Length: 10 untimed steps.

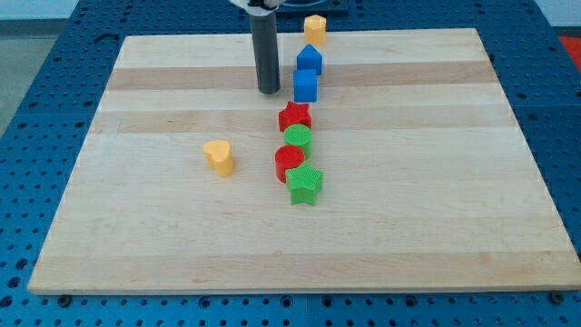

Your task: Move the green circle along with the red star right a bit

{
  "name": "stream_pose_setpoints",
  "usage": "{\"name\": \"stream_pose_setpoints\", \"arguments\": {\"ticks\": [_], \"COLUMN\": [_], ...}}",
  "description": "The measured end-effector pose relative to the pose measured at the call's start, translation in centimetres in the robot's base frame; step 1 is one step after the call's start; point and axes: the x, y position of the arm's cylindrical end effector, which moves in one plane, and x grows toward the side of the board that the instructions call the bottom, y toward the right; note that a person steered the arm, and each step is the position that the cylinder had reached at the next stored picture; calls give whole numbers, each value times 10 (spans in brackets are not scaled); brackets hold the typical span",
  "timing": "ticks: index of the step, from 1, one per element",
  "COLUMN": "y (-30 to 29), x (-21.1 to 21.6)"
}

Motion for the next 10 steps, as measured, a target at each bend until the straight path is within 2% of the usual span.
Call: {"name": "stream_pose_setpoints", "arguments": {"ticks": [3, 4, 10], "y": [-6, 6, 34], "x": [98, 109, 79]}}
